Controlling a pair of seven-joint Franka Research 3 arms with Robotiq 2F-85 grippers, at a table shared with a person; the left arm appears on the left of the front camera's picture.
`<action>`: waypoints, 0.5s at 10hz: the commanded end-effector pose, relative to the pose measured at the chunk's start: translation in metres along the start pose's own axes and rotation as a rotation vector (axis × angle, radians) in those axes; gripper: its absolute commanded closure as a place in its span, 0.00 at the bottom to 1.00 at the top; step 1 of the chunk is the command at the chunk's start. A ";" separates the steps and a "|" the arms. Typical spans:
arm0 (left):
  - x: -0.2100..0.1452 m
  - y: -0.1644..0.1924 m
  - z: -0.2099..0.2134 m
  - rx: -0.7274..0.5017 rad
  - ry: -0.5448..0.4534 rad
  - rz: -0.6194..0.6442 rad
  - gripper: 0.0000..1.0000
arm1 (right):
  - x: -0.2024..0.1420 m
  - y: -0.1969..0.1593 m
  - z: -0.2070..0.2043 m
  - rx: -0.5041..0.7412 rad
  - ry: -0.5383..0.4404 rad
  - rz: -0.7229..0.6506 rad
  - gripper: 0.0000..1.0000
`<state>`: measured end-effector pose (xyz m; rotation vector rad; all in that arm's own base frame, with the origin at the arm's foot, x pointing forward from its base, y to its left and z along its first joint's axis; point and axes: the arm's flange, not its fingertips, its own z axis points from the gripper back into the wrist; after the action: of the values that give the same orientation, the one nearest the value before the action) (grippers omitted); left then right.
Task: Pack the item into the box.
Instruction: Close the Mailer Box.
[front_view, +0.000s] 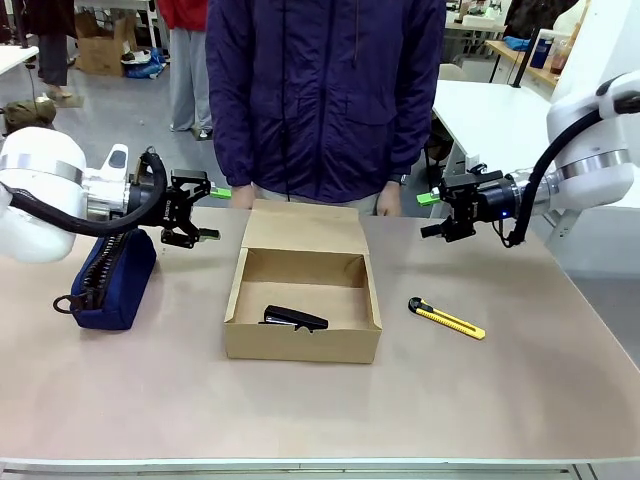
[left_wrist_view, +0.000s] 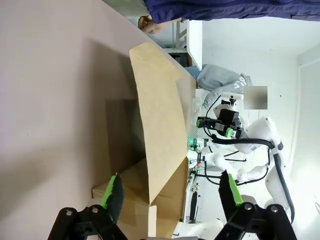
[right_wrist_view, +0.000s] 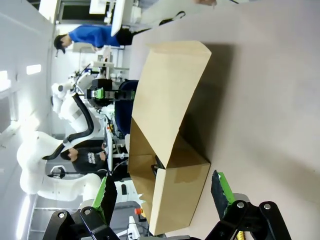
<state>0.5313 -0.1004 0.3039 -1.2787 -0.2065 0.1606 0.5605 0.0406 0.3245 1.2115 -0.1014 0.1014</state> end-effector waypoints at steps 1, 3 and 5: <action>0.001 0.001 -0.002 0.015 -0.020 -0.013 0.00 | 0.002 0.003 0.002 -0.031 -0.009 0.009 0.00; 0.001 0.001 -0.002 0.015 -0.020 -0.013 0.00 | 0.002 0.003 0.002 -0.031 -0.009 0.009 0.00; -0.004 0.002 -0.001 -0.056 0.025 -0.006 0.00 | 0.008 -0.001 -0.011 -0.017 -0.046 0.003 0.00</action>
<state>0.5310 -0.1012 0.3035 -1.2830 -0.2040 0.1588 0.5620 0.0409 0.3235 1.2029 -0.1115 0.0928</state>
